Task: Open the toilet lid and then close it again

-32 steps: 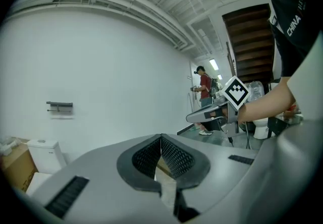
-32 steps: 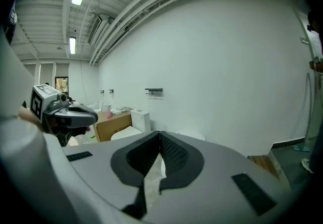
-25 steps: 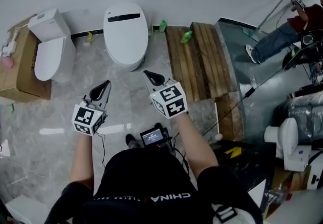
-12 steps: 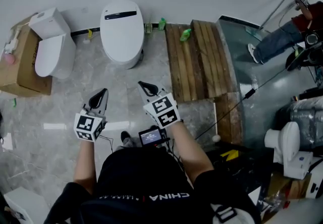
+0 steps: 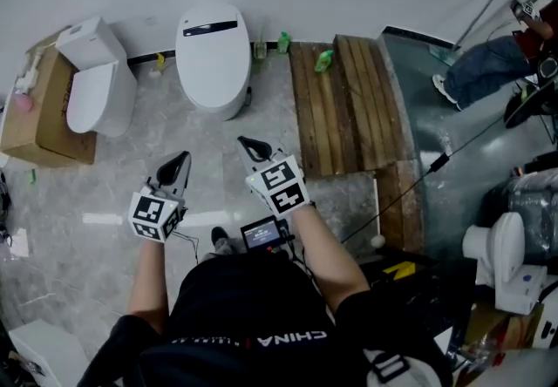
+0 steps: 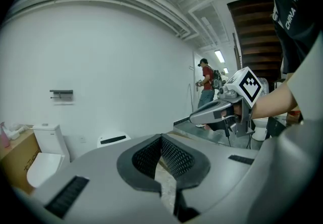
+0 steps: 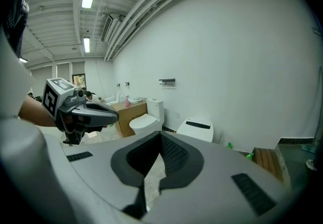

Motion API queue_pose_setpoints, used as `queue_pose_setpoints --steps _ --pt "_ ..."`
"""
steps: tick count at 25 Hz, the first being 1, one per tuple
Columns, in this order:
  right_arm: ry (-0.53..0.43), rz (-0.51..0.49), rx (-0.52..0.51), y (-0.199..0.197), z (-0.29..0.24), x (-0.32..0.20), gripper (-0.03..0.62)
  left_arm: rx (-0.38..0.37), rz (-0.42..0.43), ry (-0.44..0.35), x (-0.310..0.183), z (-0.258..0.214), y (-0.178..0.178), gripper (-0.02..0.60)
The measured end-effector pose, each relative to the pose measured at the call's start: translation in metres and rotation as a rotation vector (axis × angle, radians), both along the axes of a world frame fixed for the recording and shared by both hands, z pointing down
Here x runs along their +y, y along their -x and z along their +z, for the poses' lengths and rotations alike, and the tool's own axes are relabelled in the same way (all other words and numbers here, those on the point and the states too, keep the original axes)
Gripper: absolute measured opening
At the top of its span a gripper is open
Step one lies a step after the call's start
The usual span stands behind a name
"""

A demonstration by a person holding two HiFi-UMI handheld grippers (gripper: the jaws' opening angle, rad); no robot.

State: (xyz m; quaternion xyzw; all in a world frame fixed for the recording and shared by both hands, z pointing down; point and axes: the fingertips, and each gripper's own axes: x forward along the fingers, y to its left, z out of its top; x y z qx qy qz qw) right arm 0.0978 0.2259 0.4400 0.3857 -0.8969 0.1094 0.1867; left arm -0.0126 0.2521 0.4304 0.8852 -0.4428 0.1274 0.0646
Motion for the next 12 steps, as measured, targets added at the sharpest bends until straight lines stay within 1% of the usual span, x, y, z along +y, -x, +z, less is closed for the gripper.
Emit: queue_pose_setpoints --steps 12 --pt "-0.019 0.025 0.007 0.0059 -0.0095 0.0040 0.012 0.006 0.026 -0.012 0.0027 -0.0055 0.0073 0.009"
